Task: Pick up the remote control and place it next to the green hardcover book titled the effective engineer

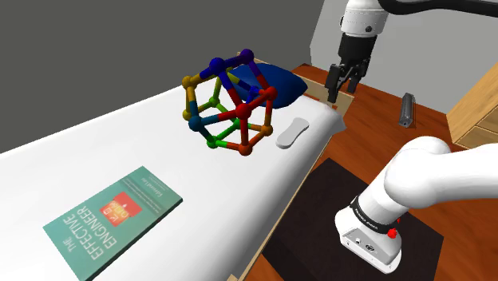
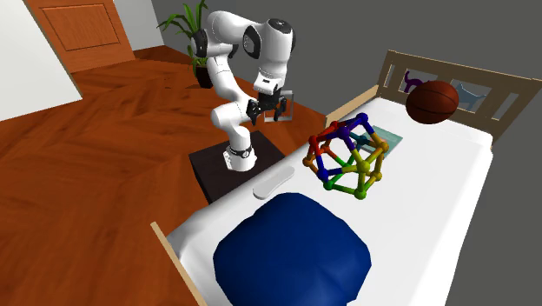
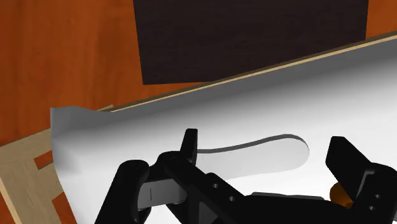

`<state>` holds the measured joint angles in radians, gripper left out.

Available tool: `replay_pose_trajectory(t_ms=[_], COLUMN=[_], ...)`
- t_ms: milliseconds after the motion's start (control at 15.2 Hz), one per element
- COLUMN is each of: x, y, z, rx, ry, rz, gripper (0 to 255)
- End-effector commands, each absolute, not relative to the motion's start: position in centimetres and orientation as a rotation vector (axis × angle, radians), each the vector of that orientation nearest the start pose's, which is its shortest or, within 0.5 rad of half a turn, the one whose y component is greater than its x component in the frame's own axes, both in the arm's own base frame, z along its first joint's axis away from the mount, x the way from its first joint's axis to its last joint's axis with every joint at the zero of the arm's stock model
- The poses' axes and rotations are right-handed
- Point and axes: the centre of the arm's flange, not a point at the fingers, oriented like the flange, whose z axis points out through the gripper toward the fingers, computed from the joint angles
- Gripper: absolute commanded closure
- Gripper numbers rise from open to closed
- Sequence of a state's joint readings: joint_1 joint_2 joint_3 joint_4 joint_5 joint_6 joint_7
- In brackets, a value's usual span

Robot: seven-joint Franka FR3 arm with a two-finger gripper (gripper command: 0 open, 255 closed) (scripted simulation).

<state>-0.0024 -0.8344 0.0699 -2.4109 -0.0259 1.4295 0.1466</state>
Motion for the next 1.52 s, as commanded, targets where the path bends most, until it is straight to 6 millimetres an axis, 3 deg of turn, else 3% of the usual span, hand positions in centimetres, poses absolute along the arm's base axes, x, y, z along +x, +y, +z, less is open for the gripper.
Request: replay_pose_trajectory(t_ms=[0,528,1056,1452], x=[27.7,32.4,36.9,37.0], y=[2.1,2.1,-0.7,-0.9], z=[56.7,48.0,39.6,36.8], rx=[-3.22,-3.011,-2.553,-2.537], ry=[0.173,1.075,1.865,1.885], rz=[0.226,0.122,0.009,0.006], gripper=[0,0,0,0])
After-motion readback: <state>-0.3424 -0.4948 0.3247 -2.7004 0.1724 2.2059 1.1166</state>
